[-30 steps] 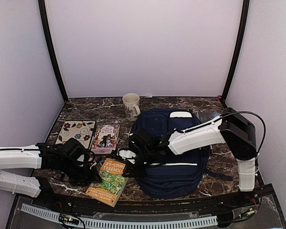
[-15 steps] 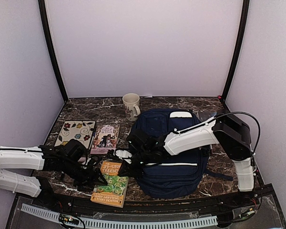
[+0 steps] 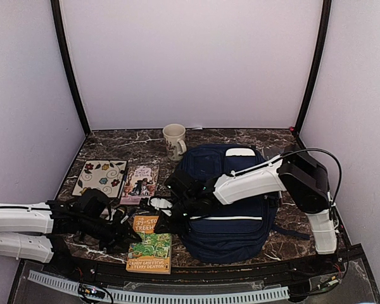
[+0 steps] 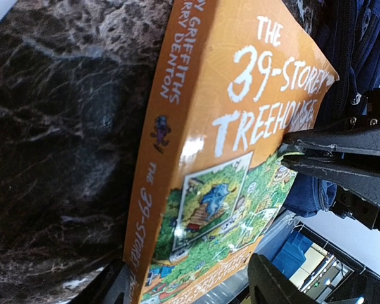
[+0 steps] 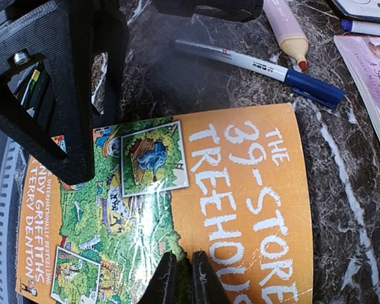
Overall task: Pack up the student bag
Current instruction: Adjust the book at the center of the board.
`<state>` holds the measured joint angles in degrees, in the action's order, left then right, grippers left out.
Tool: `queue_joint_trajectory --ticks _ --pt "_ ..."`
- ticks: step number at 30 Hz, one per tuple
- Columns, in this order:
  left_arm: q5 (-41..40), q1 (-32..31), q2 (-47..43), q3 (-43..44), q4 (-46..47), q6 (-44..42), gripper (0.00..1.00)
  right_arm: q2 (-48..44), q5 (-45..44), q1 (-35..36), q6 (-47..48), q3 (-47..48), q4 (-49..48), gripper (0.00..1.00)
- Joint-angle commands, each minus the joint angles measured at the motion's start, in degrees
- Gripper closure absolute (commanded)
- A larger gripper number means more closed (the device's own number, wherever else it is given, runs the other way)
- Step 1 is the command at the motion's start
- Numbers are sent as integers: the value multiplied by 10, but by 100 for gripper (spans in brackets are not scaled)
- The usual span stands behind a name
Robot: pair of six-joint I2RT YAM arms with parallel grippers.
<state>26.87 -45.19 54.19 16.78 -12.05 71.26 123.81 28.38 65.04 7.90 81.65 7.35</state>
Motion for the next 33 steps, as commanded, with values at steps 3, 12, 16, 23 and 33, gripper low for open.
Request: queue_joint_trajectory --ticks 3,12,16,23,33 --pt "-24 1 26 11 -25 -31 25 54 -27 7 4 -16 98 89" --pt "66 0 85 -125 257 -26 33 64 -26 7 3 -8 102 89" --pt "63 0 144 -140 333 -26 31 69 -28 7 3 -1 106 90" --pt "-11 -5 176 -121 394 -7 37 70 -29 7 3 1 109 90" --pt "-246 -44 -74 -75 171 4 33 12 -24 -4 6 10 141 73"
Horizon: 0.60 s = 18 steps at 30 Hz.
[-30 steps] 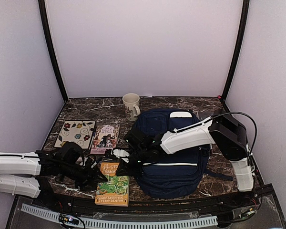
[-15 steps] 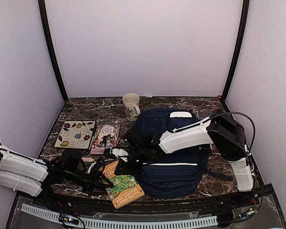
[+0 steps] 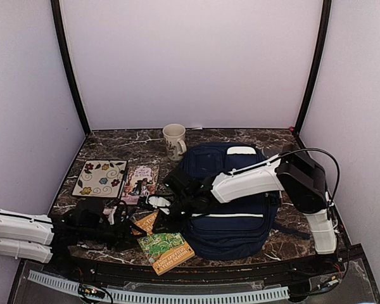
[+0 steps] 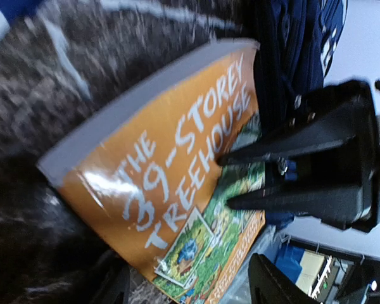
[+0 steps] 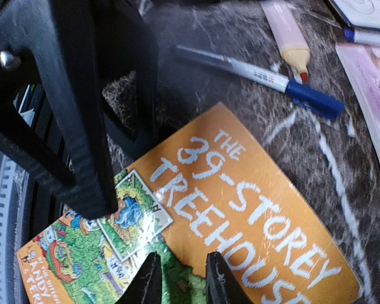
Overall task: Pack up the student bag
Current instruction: Adjust the book at the center of the board.
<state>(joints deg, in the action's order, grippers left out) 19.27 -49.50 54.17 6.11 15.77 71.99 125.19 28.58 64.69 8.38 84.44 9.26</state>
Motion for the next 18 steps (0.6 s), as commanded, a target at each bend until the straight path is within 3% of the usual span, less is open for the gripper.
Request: queue_joint_trajectory --ticks 1,4,8,12,18 --pt "-174 -1 -92 35 -135 3 33 -33 -24 -8 -4 -20 127 66" --pt "-173 -2 -147 46 -225 27 33 -109 -23 -26 -20 -40 124 53" --pt "-162 -5 -179 60 -305 49 31 -167 -15 -40 -43 -69 149 45" --pt "-143 -7 -162 66 -310 57 30 -141 45 -45 -63 -83 196 49" --pt "-128 -24 -74 84 -286 48 30 -108 70 -47 -81 -92 164 56"
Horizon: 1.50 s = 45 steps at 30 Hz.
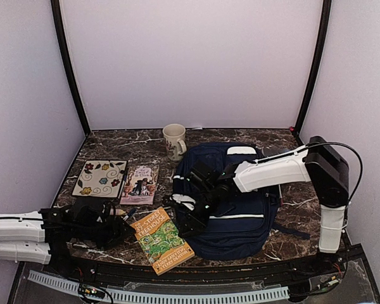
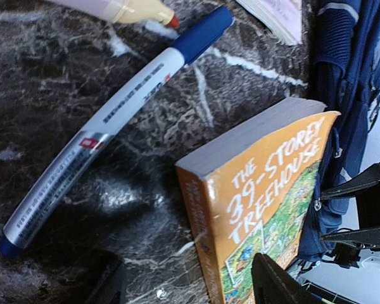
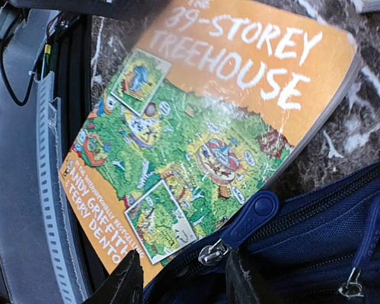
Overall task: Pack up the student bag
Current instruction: Adjust the book at the center of the board, then pick up the book at the center of the board.
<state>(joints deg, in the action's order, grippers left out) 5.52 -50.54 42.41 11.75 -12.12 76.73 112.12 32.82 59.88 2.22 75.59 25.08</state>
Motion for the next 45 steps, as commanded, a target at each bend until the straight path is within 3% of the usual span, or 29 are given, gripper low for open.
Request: queue_joint_trajectory --ticks 1,7,18,23,32,45 --pt "10 -19 57 29 4 2 30 27 24 2 -20 3 4 56" --pt "12 -45 129 29 59 12 37 79 25 1 -44 41 17 60" --pt "-20 -76 194 43 41 41 39 41 -54 -5 -34 100 39 61" --pt "-38 -76 208 63 12 38 47 66 -51 -9 -51 130 37 62" --pt "-34 -78 223 58 24 63 43 142 -43 -15 -65 204 42 57" --pt "-45 -84 253 65 32 63 42 173 11 -24 -85 161 7 83"
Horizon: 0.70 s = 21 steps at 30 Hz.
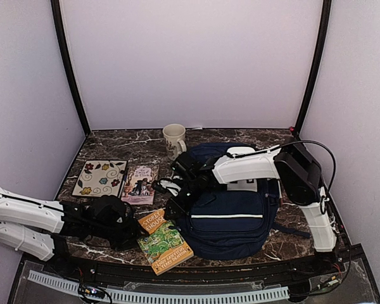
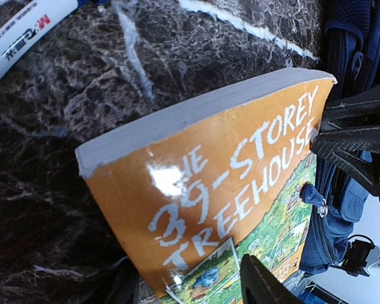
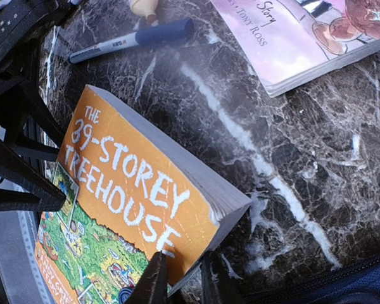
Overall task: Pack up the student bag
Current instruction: Pick up the book at the center of the board.
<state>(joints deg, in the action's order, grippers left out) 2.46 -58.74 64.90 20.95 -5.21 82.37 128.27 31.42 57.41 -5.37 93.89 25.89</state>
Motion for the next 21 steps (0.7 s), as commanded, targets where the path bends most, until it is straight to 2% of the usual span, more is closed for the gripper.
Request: queue_joint_trajectory --ticks 1,7,11,13,16,19,21 --pt "-13 -2 30 -27 -37 7 42 18 33 -1 -14 -28 -3 86" --pt "6 -4 21 -12 -74 30 31 72 32 -20 -44 -35 -3 95" --pt "21 -15 -4 -32 -88 93 28 111 20 -23 -50 -29 22 97" --pt "28 -19 -12 -58 -43 129 27 127 23 -23 -55 -32 21 98" --pt "13 -20 -11 -103 69 132 27 154 32 -23 -59 -35 20 100" --pt "-41 -21 -15 -102 147 75 28 168 44 -21 -61 -33 19 100" --pt "-81 -24 -29 -81 158 26 28 172 45 -21 -60 -30 21 100"
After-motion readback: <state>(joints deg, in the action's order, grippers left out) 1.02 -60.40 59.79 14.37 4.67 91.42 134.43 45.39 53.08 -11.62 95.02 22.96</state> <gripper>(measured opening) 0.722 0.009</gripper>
